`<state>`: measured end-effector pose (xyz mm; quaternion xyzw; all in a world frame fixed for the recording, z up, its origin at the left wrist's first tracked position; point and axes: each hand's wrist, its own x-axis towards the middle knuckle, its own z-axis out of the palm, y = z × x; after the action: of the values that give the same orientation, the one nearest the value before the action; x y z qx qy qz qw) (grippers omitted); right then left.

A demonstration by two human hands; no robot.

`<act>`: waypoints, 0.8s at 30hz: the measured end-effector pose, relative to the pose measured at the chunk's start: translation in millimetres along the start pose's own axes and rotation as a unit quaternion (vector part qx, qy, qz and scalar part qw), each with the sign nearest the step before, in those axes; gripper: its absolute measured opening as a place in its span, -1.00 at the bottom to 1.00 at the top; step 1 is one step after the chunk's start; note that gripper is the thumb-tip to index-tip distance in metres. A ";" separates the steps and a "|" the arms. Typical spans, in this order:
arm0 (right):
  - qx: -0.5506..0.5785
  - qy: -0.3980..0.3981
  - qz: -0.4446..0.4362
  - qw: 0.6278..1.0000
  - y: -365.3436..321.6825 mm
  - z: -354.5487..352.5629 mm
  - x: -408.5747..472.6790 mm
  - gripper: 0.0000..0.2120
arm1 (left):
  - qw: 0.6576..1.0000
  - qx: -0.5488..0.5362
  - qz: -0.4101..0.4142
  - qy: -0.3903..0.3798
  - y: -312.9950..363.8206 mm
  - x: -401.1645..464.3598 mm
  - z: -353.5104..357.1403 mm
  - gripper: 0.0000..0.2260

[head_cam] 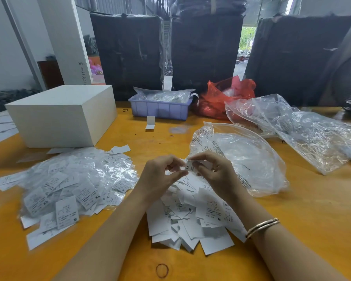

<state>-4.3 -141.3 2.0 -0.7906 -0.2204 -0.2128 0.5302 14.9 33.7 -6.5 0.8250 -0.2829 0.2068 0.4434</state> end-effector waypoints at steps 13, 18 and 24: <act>-0.075 -0.061 -0.032 0.995 4.3 2.9 -2.9 -0.67 | 0.999 -0.023 -0.026 -0.010 -0.6 1.6 -1.6 -0.83; -0.132 -0.091 -0.046 0.986 7.1 6.1 -5.0 -0.46 | 0.996 -0.063 -0.057 -0.033 0.3 0.5 0.1 -0.94; 0.056 0.024 0.070 0.996 7.3 3.5 -0.5 -0.74 | 0.984 -0.146 -0.106 0.001 -3.3 1.9 0.8 -0.86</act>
<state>-0.2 -140.6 -4.9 -0.7677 -0.1637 -0.1813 0.5924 18.6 34.0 -7.8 0.7764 -0.2203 0.1159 0.5790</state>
